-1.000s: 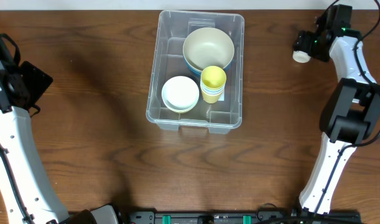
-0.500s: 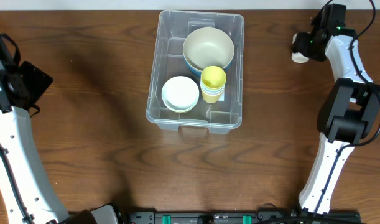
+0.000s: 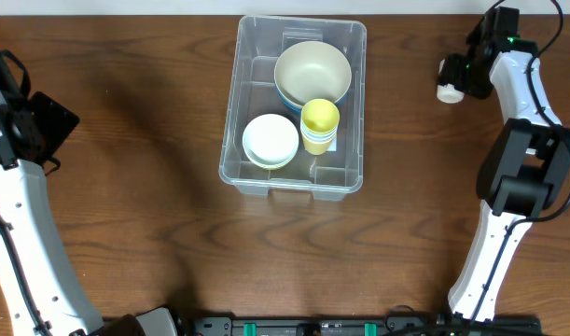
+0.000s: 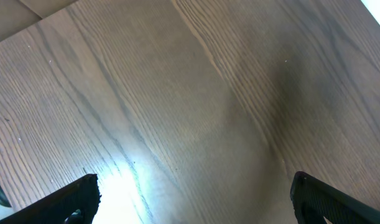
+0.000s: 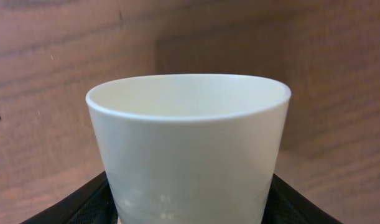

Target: Pack container

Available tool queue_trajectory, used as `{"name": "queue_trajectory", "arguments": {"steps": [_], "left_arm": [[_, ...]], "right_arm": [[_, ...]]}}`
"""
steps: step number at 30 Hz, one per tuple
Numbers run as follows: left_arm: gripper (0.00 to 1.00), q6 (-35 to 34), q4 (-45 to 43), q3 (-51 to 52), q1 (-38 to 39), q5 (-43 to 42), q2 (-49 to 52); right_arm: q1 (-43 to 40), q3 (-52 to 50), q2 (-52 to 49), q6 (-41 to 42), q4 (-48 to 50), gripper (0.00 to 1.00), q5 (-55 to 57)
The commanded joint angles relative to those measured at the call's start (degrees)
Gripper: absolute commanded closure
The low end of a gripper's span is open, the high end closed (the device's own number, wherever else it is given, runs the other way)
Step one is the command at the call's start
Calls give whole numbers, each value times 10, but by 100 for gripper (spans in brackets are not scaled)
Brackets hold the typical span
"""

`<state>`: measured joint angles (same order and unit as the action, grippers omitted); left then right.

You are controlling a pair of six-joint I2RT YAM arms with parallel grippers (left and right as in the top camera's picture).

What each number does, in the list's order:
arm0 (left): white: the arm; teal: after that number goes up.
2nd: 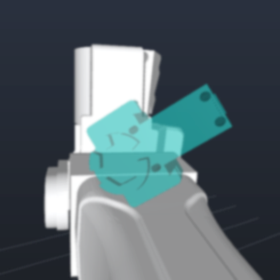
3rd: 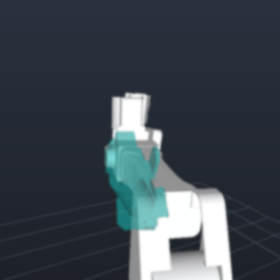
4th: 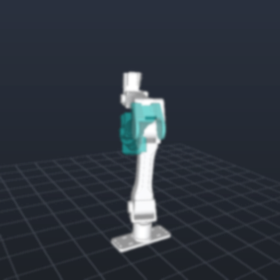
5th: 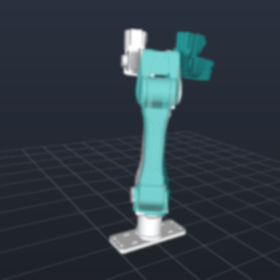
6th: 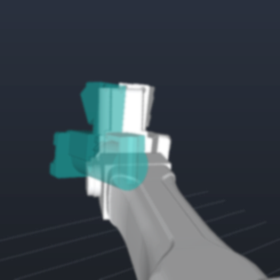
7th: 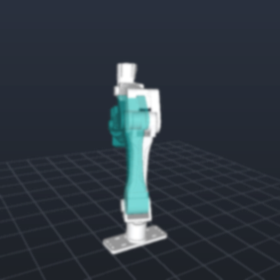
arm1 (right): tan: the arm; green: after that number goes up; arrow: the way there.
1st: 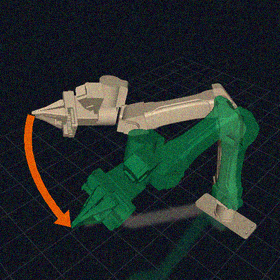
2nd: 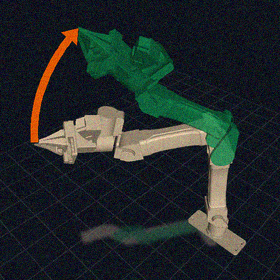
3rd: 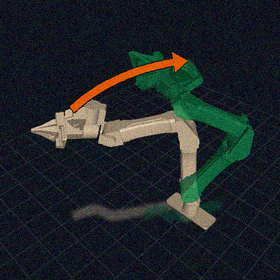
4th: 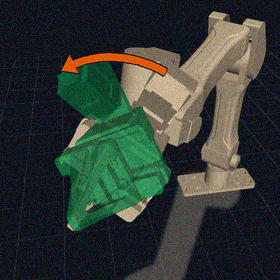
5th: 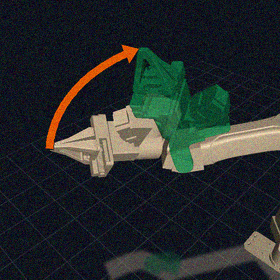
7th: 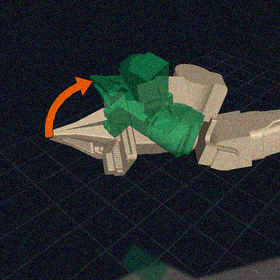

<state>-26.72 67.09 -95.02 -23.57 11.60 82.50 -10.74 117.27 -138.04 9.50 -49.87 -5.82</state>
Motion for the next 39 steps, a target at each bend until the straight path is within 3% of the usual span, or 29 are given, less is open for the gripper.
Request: {"name": "queue_trajectory", "arguments": {"steps": [1, 15, 20, 25, 30, 35, 39], "left_arm": [[2, 7, 2, -8, -3, 7, 0], [2, 7, 2, -8, -3, 7, 0], [2, 7, 2, -8, -3, 7, 0], [2, 7, 2, -8, -3, 7, 0], [2, 7, 2, -8, -3, 7, 0], [2, 7, 2, -8, -3, 7, 0], [2, 7, 2, -8, -3, 7, 0]], "right_arm": [[3, -8, -6, -1, -38, 53, 16], [36, -8, 0, 12, -185, 48, 54], [42, -7, 37, 7, -172, 34, 54], [42, -7, 100, -16, -169, 15, 53], [42, -7, 155, -63, -168, 12, 34], [40, -8, 172, -122, -137, 1, 34], [32, -8, 157, -168, -123, 1, 26]]}}
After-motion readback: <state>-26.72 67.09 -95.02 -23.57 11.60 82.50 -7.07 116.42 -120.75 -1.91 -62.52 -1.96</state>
